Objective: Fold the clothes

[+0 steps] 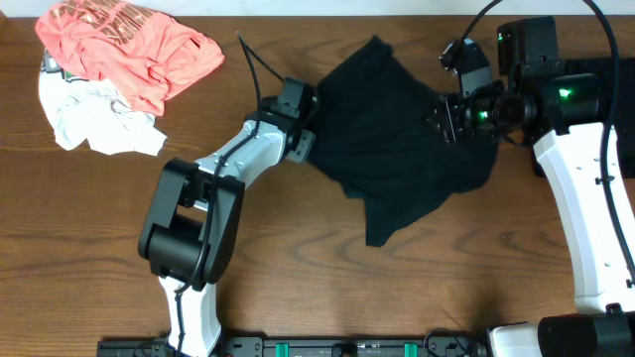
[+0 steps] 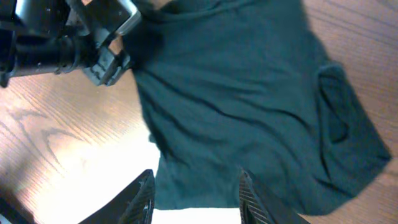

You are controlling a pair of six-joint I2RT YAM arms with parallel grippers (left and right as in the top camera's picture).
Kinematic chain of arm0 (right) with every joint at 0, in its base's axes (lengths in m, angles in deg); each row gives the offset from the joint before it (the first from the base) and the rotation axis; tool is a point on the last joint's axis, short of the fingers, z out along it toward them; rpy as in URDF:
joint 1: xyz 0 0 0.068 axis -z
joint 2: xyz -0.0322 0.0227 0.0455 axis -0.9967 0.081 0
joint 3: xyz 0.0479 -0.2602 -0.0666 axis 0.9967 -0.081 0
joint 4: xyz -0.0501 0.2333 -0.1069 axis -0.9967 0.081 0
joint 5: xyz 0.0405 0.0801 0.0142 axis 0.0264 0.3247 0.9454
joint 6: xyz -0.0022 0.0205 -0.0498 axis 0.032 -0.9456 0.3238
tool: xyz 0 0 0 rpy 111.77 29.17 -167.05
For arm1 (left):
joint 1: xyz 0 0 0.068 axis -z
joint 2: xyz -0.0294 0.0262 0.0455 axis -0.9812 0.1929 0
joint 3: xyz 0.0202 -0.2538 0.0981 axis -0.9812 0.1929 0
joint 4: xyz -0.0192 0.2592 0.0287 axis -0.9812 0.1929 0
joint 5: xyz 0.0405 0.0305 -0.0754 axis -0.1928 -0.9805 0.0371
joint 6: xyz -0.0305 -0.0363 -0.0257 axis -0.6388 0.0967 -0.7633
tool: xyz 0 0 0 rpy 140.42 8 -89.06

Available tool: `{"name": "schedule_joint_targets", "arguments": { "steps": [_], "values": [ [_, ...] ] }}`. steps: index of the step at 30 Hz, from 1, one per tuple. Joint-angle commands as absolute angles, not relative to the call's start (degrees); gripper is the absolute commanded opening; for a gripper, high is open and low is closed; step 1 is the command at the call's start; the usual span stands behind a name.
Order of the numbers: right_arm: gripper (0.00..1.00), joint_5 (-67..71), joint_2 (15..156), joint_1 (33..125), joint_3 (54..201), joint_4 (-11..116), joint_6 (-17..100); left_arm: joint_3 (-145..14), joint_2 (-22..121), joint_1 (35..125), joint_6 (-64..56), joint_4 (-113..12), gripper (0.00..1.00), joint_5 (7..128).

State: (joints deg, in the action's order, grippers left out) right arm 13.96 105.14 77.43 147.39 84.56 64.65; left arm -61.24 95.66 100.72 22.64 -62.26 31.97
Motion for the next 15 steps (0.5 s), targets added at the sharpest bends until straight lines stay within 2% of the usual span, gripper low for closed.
{"name": "schedule_joint_targets", "arguments": {
  "steps": [1,13,15],
  "values": [
    [0.44,14.96,104.31,77.04,147.42,84.76,63.84,-57.68,97.98,100.07,18.62,-55.52,0.68,24.45],
    [0.52,14.55,107.44,77.04,147.2,91.07,52.91,-57.68,92.16,100.07,10.45,-33.29,0.69,24.52],
    [0.56,14.44,107.94,77.01,146.43,92.49,51.38,-57.68,92.16,100.07,10.45,-28.81,0.75,25.02]
  ]
}}
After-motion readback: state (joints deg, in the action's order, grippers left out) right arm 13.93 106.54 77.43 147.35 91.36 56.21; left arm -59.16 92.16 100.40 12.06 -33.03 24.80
